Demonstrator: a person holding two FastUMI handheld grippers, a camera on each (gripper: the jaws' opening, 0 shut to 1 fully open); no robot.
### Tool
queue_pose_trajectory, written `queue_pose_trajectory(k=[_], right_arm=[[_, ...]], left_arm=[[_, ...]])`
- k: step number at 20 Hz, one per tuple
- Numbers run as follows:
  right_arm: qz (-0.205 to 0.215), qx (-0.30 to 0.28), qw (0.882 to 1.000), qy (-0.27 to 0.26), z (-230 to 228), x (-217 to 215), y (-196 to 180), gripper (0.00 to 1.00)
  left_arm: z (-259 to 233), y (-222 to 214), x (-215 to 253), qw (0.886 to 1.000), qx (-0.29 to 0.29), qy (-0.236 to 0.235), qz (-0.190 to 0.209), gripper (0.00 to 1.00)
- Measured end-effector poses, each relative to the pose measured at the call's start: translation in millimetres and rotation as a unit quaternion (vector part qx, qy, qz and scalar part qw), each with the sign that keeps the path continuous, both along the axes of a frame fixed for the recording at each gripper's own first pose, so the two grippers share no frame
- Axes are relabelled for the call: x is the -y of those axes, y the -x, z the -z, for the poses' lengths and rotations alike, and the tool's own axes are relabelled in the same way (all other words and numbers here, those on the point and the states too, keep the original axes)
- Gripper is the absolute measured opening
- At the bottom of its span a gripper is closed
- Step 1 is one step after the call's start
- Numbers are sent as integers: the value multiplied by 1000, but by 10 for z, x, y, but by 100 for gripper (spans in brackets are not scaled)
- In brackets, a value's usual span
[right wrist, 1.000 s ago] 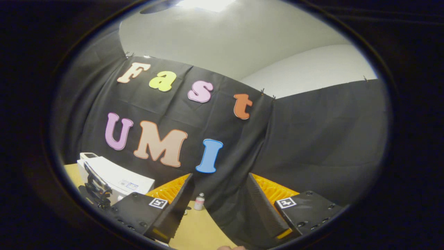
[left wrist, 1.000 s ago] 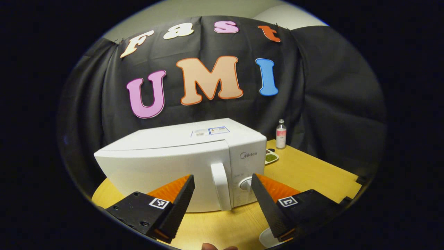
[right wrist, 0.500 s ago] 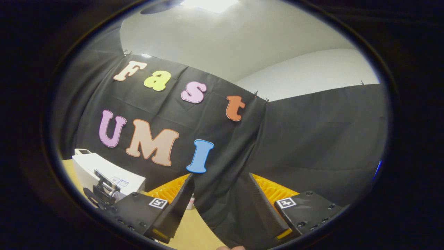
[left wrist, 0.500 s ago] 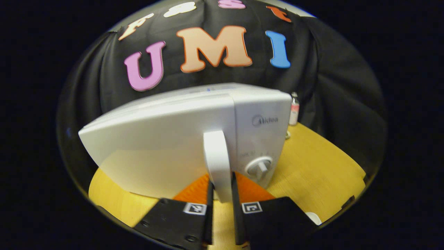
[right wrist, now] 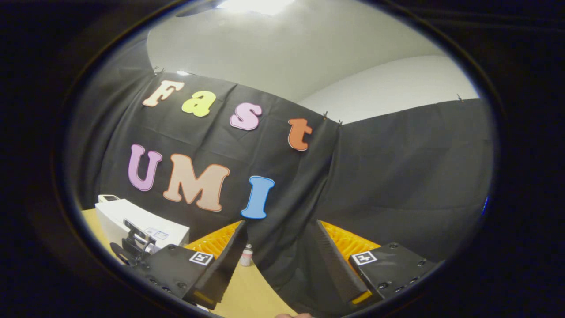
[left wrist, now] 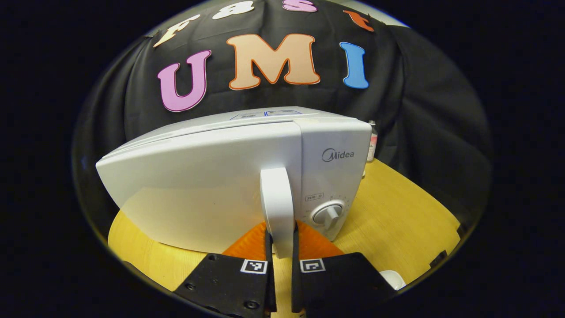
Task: Open the microwave oven with the left hand, put the food in, and close the microwave oven.
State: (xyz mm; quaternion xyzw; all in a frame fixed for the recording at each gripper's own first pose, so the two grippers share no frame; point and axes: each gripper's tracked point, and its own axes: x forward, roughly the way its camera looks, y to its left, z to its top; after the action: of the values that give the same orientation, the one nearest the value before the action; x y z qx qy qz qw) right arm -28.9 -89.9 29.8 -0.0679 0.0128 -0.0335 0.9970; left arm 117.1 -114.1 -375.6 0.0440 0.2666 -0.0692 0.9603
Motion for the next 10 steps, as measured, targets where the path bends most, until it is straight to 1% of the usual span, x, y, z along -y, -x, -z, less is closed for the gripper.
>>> queue_pose_trajectory(k=[3,8,9,10], right_arm=[[1,6,1000,2,-42,32,11,97],[4,11,1000,-7,-83,49,32,97],[4,12,1000,-5,-84,63,44,97],[5,14,1000,-4,-88,67,45,97]], left_arm=[[10,13,4,1000,-6,1,5,7],[-4,31,5,1000,-20,16,12,5],[9,61,1,999,-26,16,16,4],[14,183,-15,999,-33,20,14,5]])
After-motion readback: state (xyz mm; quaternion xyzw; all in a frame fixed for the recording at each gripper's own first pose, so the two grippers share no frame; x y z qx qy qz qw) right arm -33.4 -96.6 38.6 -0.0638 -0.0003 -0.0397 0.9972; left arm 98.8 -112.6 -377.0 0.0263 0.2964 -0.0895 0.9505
